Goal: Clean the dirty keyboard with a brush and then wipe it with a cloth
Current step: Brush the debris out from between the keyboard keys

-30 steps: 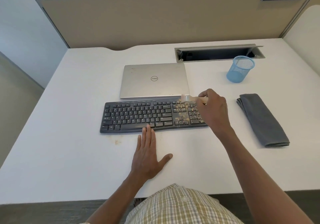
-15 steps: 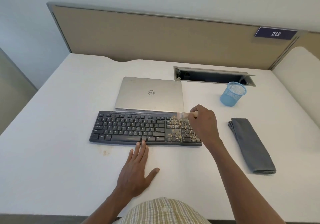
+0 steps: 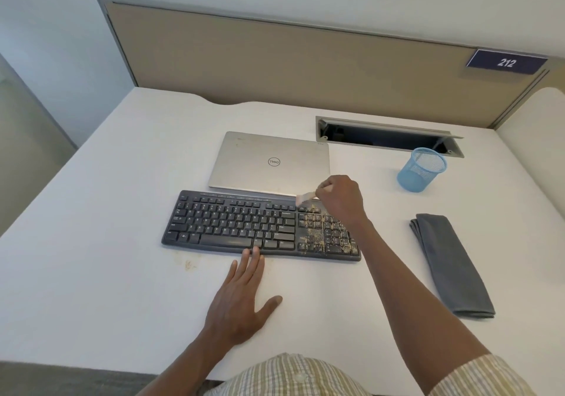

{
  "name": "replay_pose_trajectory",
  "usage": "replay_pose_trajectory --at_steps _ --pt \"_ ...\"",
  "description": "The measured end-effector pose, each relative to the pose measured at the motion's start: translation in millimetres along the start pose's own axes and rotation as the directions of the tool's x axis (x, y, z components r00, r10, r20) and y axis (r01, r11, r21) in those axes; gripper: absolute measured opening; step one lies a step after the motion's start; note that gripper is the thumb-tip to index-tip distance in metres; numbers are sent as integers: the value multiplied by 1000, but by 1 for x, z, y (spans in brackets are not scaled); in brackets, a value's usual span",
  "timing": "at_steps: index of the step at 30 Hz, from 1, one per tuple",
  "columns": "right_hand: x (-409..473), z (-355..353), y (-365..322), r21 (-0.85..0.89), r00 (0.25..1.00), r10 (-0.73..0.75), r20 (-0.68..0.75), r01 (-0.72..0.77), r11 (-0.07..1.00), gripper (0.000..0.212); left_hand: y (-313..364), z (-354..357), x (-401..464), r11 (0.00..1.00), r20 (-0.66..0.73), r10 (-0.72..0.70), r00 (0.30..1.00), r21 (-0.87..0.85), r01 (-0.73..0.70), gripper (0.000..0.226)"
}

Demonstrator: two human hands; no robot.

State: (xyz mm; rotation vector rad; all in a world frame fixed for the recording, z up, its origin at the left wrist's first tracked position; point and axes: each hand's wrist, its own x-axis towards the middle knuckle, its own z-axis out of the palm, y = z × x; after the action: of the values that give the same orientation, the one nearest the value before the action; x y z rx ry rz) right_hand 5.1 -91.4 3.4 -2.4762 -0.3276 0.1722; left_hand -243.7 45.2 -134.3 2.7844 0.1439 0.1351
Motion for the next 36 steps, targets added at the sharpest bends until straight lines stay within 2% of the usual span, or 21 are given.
replay_pose_trajectory --at_steps 7,10,13,16,19,23,29,36 --pt "10 1 14 -94 998 68 20 -65 993 11 0 0 -1 1000 0 -2 1000 4 2 89" --pt "14 -8 15 -156 998 65 -20 -67 985 11 1 0 -1 1000 -9 -1 1000 -5 1 89" --pt "18 -10 4 -134 998 31 -51 -37 990 8 1 -1 -1 1000 -12 -4 1000 -9 4 89" --pt "20 -3 -1 -130 1000 7 2 -6 992 7 0 -1 -1 1000 -12 1 1000 -4 -1 89" --pt "19 -2 10 -165 999 44 31 -38 986 9 0 0 -1 1000 -5 -3 1000 -1 3 88" --pt "22 -17 22 -219 996 90 -9 -90 972 10 0 0 -1 1000 -5 -6 1000 -6 6 89" --pt "27 -13 9 -139 998 47 -29 -51 989 9 0 0 0 1000 1 -16 1000 -4 16 88" --pt "19 -22 34 -244 991 126 -40 -132 961 10 0 0 0 1000 11 -20 1000 -6 20 88"
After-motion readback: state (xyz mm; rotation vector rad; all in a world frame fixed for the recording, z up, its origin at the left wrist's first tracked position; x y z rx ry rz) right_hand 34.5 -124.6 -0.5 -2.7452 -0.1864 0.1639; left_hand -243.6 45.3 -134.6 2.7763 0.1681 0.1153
